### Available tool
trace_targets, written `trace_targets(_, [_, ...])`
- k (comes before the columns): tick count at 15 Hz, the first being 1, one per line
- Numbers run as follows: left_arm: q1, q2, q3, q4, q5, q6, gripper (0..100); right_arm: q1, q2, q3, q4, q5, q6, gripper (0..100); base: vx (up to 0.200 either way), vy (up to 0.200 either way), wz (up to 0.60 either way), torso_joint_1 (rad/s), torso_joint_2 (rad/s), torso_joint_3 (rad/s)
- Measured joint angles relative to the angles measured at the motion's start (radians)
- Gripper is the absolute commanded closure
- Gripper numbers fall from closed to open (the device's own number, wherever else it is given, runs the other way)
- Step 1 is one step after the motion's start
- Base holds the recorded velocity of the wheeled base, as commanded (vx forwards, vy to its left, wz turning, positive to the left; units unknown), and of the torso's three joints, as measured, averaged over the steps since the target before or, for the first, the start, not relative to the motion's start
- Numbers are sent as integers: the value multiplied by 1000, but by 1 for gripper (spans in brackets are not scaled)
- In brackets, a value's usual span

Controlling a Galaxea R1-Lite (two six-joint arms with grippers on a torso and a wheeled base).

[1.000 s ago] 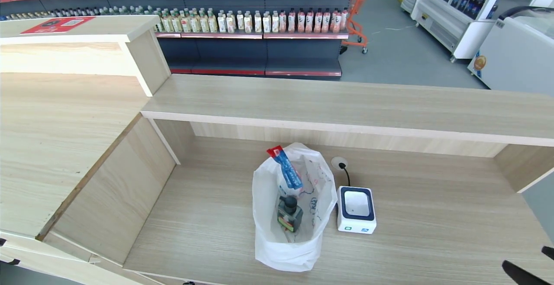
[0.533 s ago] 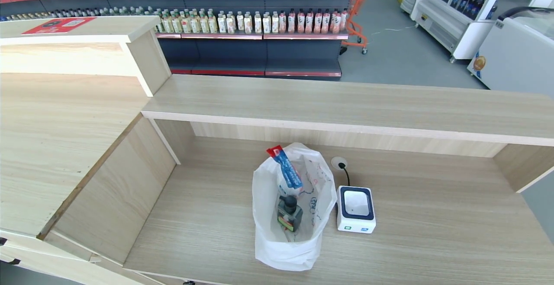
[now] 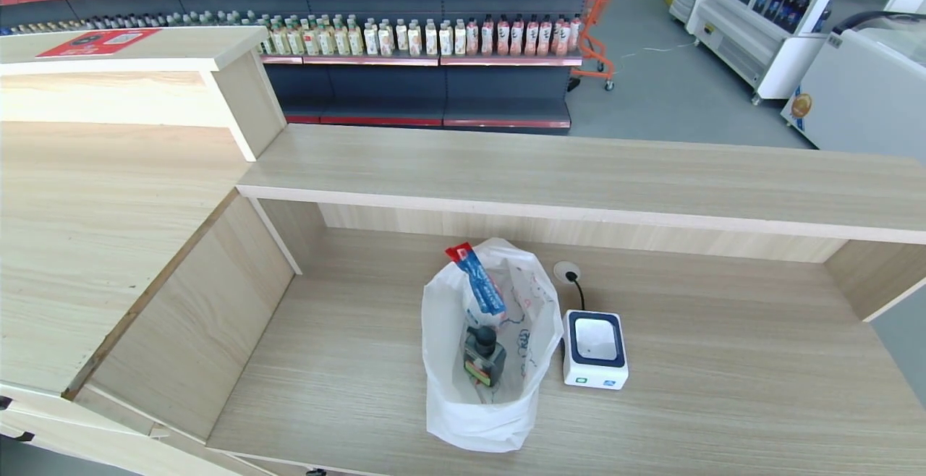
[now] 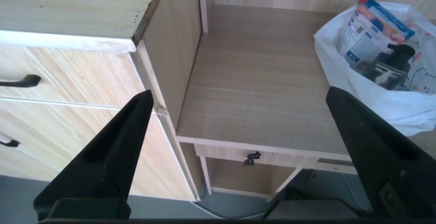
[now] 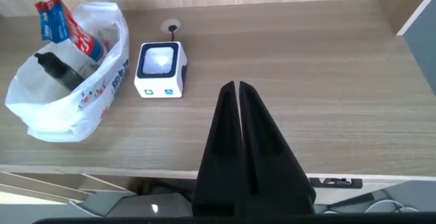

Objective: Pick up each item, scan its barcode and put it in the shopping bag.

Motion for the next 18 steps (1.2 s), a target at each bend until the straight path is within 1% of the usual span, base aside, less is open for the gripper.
trace_targets(3, [0, 0, 0, 0, 0, 0, 0, 0, 0, 0, 1, 0, 0, 100, 0, 0, 0, 0, 0, 0])
trace_targets(12, [0, 0, 0, 0, 0, 2, 0, 0, 0, 0, 1, 0, 0, 100, 0, -200, 0, 5, 1, 2])
trace_targets(16, [1, 0, 0, 0, -1, 1, 0, 1, 0, 0, 1, 0, 0, 100, 0, 0, 0, 0, 0, 0])
trace_targets(18, [0, 1, 0, 0, 0, 0, 0, 0, 0, 0, 1, 0, 0, 100, 200, 0, 0, 0, -2, 2])
